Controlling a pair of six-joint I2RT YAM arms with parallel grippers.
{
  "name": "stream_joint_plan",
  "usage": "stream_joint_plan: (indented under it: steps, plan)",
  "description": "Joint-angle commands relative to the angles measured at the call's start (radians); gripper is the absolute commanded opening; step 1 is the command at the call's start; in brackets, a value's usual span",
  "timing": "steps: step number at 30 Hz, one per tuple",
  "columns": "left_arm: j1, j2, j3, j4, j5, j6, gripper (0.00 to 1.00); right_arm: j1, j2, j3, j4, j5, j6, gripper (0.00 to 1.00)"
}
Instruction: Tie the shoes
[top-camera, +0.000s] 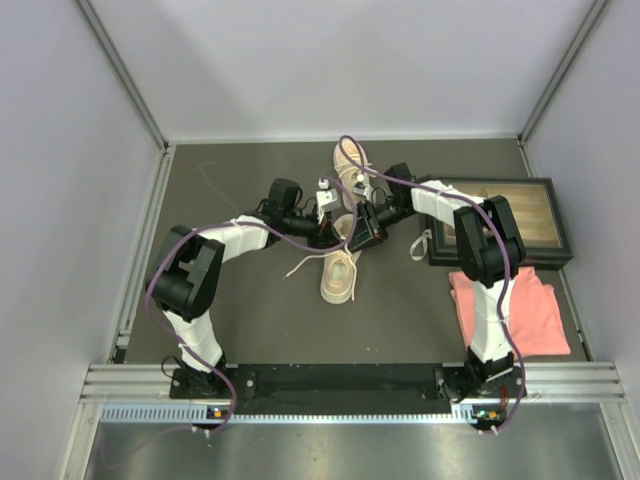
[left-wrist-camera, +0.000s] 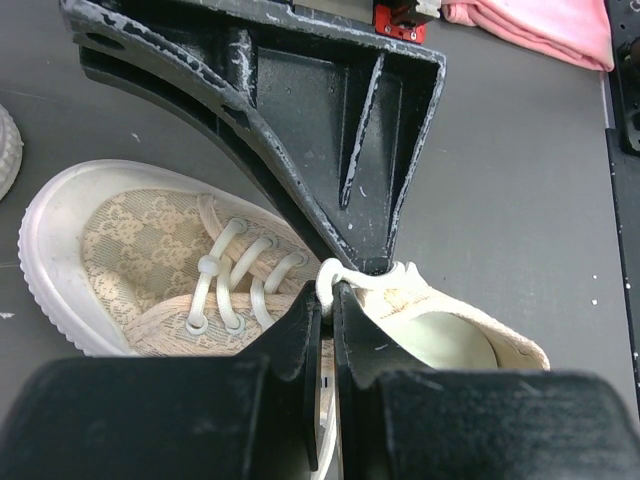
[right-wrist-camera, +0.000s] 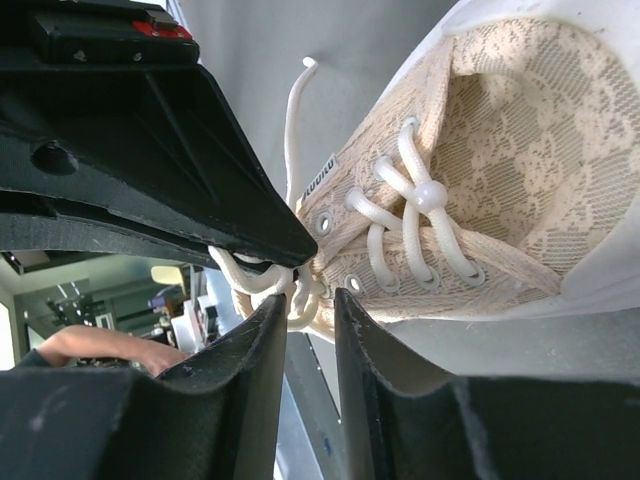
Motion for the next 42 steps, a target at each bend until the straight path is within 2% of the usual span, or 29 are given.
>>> stream_joint_plan:
  steps: [1,5,13,16,21,33,38,39,41,42]
  plan:
    - [0.000,-0.039,-0.010,0.077,0.006,-0.019,0.00,0.018,0.001,0.026,0.033,0.003,-0.007,0.27]
    - [0.000,-0.037,-0.011,0.083,0.006,-0.027,0.00,0.019,-0.001,0.026,0.048,0.008,0.006,0.31]
    - [0.000,-0.028,-0.014,0.105,-0.003,-0.059,0.00,0.030,-0.011,0.013,0.074,-0.009,0.003,0.30]
    - [0.002,-0.026,-0.016,0.117,-0.003,-0.076,0.00,0.032,-0.031,-0.023,0.120,0.003,0.026,0.26]
    - [0.000,-0.028,-0.025,0.131,-0.012,-0.102,0.00,0.033,-0.062,-0.076,0.229,0.000,0.088,0.26]
    - [0.000,-0.034,-0.039,0.144,-0.020,-0.125,0.00,0.035,-0.096,-0.092,0.304,0.017,0.141,0.29]
    - [0.000,-0.031,-0.039,0.146,-0.020,-0.130,0.00,0.035,-0.099,-0.088,0.297,0.034,0.127,0.17]
    - [0.002,-0.032,-0.039,0.146,-0.018,-0.130,0.00,0.035,-0.099,-0.088,0.293,0.037,0.127,0.14]
    - [0.002,-0.034,-0.037,0.137,-0.018,-0.127,0.00,0.035,-0.105,-0.088,0.283,0.046,0.115,0.00]
    - [0.002,-0.035,-0.037,0.135,-0.017,-0.125,0.00,0.033,-0.110,-0.092,0.278,0.049,0.112,0.00]
